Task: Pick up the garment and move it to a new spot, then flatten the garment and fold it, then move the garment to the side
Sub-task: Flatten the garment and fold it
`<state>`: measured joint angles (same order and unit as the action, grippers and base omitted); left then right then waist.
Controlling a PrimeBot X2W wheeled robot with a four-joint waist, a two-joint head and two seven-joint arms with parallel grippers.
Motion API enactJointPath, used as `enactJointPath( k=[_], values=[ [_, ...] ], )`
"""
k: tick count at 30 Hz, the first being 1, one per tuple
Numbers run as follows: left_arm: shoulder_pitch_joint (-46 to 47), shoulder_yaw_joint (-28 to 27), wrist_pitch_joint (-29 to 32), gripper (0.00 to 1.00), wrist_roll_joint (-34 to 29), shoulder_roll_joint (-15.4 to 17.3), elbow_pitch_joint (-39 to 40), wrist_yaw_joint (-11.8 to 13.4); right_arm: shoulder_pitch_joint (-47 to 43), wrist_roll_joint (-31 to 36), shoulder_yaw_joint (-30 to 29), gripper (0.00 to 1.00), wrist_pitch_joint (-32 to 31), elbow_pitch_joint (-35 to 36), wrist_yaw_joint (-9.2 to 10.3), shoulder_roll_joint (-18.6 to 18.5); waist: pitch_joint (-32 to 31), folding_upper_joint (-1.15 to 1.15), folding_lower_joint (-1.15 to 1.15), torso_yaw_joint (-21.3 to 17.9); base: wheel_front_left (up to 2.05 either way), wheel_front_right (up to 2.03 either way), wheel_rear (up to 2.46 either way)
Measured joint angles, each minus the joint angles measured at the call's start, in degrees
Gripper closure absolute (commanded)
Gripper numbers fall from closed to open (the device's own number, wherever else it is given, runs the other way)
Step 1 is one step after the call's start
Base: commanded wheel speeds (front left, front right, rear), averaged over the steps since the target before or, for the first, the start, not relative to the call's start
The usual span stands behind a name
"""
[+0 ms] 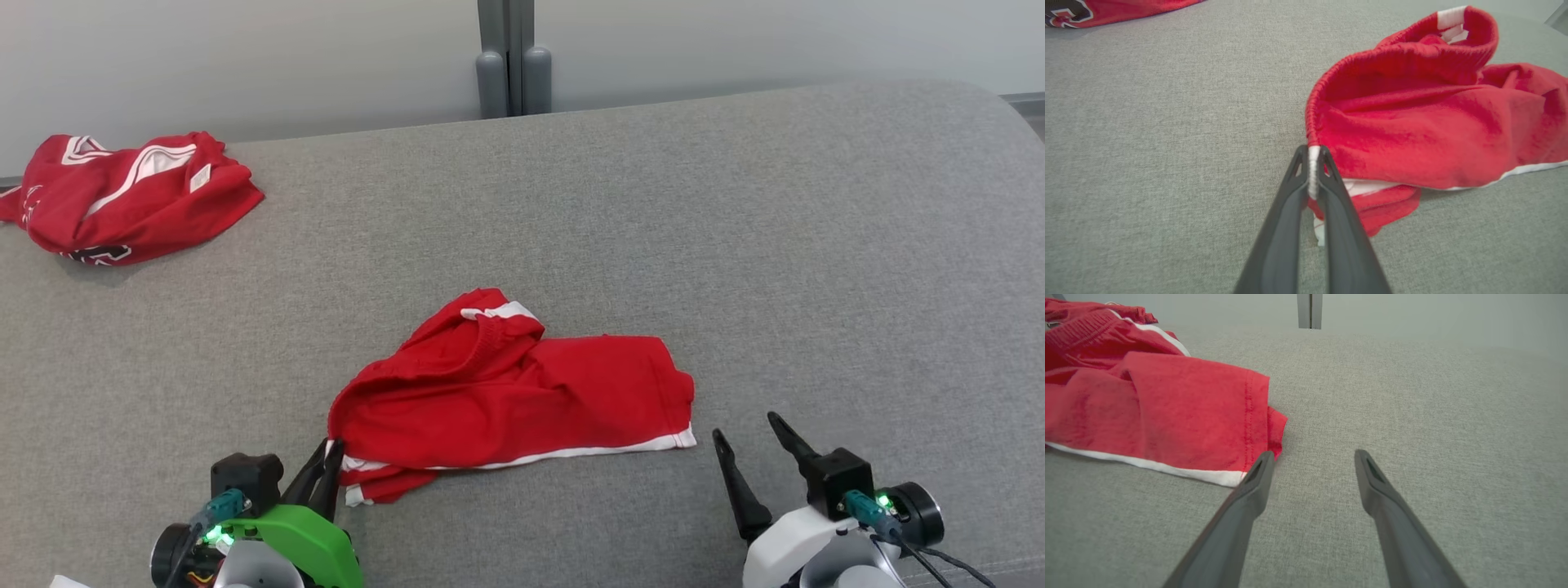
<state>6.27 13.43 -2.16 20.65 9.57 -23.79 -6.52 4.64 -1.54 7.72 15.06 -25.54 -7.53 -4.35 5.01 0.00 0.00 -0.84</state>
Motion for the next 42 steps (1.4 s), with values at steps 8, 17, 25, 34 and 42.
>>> enactJointPath(
  k=[8,17,25,34,42],
  values=[
    [-0.7,0.3,0.4,1.0,0.5,0.1,3.4,0.5,2.7,1.0,5.1,0.0,0.0,-6.6,0.0,-0.4,0.9,0.0,0.0,1.3,0.0,0.0,0.0],
    [-0.7,0.6,0.3,1.0,0.8,-0.3,5.0,1.2,6.3,1.6,8.5,0.0,0.0,-9.2,0.0,-1.3,2.6,0.0,0.0,2.5,0.0,0.0,0.0],
    [-0.5,0.7,-0.2,1.0,1.4,-0.3,4.9,1.6,7.9,1.0,10.0,1.0,0.0,-10.7,0.0,-1.4,3.3,0.0,0.0,2.5,0.0,0.0,0.0],
    [0.6,0.0,-1.8,1.0,2.9,-0.4,5.3,1.5,9.7,-2.0,9.5,1.0,0.0,-7.9,0.0,-1.5,3.0,0.0,0.0,1.8,0.0,0.0,0.0],
    [2.8,-2.2,-3.2,1.0,8.0,-0.9,13.0,0.5,10.7,-4.8,6.3,1.0,0.0,6.1,0.0,-2.1,1.2,0.0,0.0,0.6,0.0,0.0,0.0]
  ],
)
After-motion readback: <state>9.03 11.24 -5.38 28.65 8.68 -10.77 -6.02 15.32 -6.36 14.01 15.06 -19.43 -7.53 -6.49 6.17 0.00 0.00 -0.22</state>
